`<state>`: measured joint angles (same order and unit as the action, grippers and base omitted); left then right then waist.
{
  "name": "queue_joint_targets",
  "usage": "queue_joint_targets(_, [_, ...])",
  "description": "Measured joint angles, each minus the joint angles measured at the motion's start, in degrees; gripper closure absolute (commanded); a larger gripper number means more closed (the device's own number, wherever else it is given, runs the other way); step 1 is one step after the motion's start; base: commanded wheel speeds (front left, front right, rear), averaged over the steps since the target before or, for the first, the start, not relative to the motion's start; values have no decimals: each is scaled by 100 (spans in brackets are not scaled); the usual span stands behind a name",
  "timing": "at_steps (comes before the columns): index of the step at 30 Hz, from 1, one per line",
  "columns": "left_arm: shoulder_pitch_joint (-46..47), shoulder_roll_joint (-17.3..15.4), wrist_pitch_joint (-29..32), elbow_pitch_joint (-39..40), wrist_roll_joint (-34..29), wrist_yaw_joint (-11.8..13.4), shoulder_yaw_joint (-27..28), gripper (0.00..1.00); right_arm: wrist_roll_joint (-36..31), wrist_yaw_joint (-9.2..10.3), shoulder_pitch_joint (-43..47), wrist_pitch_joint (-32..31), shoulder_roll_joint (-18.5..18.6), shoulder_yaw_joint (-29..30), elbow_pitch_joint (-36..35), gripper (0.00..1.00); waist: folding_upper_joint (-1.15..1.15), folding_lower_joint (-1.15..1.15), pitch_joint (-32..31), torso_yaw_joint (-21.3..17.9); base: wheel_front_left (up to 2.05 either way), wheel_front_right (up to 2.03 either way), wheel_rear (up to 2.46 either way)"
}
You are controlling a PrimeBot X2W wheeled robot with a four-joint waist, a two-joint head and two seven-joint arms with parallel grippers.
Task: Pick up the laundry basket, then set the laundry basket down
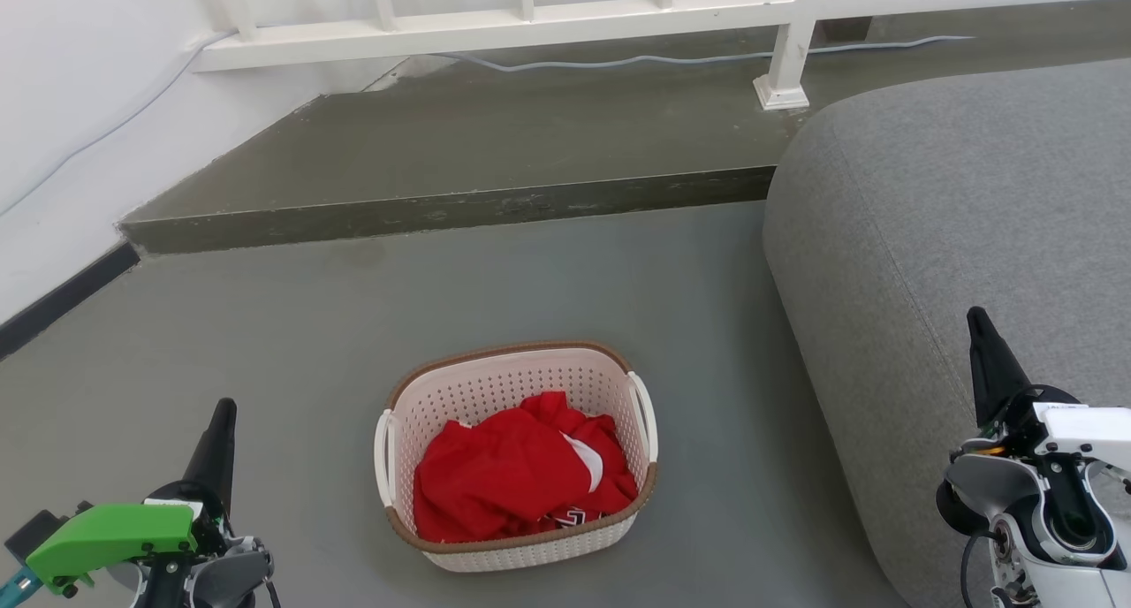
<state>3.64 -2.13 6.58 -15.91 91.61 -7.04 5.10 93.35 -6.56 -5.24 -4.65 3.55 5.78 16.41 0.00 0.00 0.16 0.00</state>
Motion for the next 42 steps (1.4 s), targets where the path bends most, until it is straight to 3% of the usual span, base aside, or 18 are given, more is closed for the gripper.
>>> queue_joint_targets(42, [0, 1, 0, 4, 0, 0, -4, 100, 0, -8, 4, 0, -3, 18, -22, 100, 0, 0, 1, 0, 0, 0, 0])
